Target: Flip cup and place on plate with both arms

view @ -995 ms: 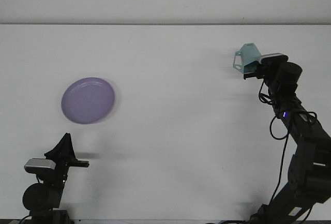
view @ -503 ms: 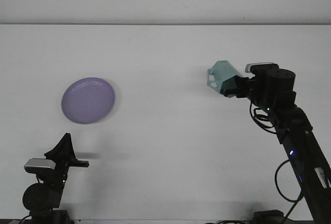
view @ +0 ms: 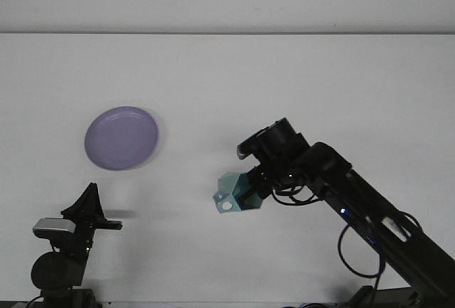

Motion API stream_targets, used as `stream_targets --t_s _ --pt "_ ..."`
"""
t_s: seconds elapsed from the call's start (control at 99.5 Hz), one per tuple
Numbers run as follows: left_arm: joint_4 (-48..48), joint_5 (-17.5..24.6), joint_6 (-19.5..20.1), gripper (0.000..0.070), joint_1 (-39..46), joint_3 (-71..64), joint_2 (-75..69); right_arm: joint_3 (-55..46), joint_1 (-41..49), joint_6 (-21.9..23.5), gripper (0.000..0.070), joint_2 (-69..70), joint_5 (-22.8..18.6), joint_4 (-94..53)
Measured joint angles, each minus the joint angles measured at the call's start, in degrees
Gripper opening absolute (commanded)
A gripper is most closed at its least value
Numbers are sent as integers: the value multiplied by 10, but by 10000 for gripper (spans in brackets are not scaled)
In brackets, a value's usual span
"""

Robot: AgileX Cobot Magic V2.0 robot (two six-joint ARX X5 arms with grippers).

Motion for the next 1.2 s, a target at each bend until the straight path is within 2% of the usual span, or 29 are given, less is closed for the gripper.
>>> stream_targets --t_s 0.392,0.593,0.643,0.734,0.794,1.066,1.196 --pt "0 0 -2 12 0 0 0 0 10 -23 0 119 43 -67" --pt "0 0 -2 12 0 0 0 0 10 -34 4 130 44 -73" --pt "0 0 -2 12 0 0 0 0 10 -36 50 130 44 -73" --pt "0 0 -2 12 0 0 0 0 10 -40 230 130 43 -73" --pt "0 0 -2 12 0 0 0 0 7 -42 297 130 43 -75" --pt "0 0 -2 12 0 0 0 22 3 -52 310 127 43 -87" --pt "0 0 -34 12 0 0 0 52 -7 -55 310 85 44 -85"
